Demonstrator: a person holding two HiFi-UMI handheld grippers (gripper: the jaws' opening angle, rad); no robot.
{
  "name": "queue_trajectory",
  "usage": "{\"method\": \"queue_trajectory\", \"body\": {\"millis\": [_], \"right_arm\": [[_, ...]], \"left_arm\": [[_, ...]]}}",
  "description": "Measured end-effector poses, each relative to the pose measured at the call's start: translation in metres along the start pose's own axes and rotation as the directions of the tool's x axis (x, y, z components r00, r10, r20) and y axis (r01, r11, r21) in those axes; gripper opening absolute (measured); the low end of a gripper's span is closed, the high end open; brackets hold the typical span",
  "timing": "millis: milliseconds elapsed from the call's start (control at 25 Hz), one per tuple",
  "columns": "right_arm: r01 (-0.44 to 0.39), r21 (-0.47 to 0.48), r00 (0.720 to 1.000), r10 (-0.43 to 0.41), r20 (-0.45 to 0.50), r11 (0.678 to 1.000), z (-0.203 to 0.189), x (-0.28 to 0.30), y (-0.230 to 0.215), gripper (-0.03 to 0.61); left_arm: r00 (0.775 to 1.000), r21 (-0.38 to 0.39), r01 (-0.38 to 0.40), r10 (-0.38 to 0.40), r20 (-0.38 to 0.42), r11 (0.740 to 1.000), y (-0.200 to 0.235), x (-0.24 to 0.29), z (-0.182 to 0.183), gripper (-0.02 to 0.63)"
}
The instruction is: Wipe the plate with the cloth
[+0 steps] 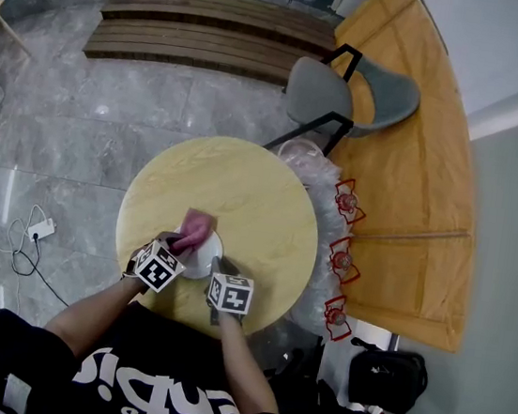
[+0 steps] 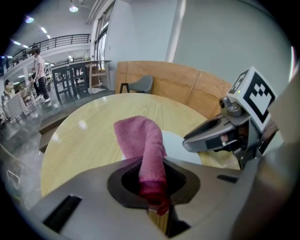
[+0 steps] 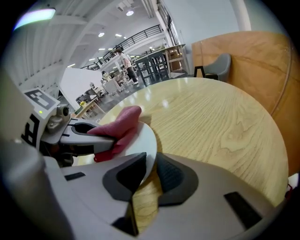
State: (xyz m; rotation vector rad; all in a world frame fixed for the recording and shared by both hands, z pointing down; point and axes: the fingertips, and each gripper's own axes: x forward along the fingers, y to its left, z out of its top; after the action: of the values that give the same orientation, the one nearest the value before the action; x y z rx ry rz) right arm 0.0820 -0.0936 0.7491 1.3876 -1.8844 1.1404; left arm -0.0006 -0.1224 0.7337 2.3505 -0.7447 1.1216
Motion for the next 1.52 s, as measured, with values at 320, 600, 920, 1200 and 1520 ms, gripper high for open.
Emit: {"method": "queue_trajectory", "body": {"millis": [320, 600, 920, 1200, 1520], "right_arm": [[-0.015, 0.038, 1.0, 0.014, 0.028, 0.999, 0.001, 0.0, 0.0, 0.072], [-0.023, 0.059, 0.999, 0.02, 0.041, 0.998, 0.0, 0.0, -0.002, 0.072], [-0.019, 0.073, 0.999, 0.016, 0.05, 0.997, -0.002, 0.0, -0.002, 0.072], [-0.028, 0.091, 0.998, 0.023, 0.05, 0.995, -0.003, -0.001, -0.002, 0.072], [-0.028, 0.106, 0.998, 0.023, 0.054, 0.994, -0.004, -0.002, -0.002, 0.072]], "left_arm": [[1.0, -0.027, -0.027, 0.028, 0.014, 0.999, 0.009, -0.011, -0.002, 0.052], [0.996, -0.053, -0.078, 0.08, 0.041, 0.996, 0.03, -0.027, -0.009, 0.052], [0.989, -0.102, -0.101, 0.111, 0.096, 0.99, 0.034, -0.046, 0.006, 0.052], [0.995, 0.003, 0.0, -0.001, 0.101, 1.0, -0.018, -0.035, 0.017, 0.052], [0.993, 0.113, 0.105, -0.11, 0.042, 0.988, -0.067, -0.022, 0.01, 0.052]]}}
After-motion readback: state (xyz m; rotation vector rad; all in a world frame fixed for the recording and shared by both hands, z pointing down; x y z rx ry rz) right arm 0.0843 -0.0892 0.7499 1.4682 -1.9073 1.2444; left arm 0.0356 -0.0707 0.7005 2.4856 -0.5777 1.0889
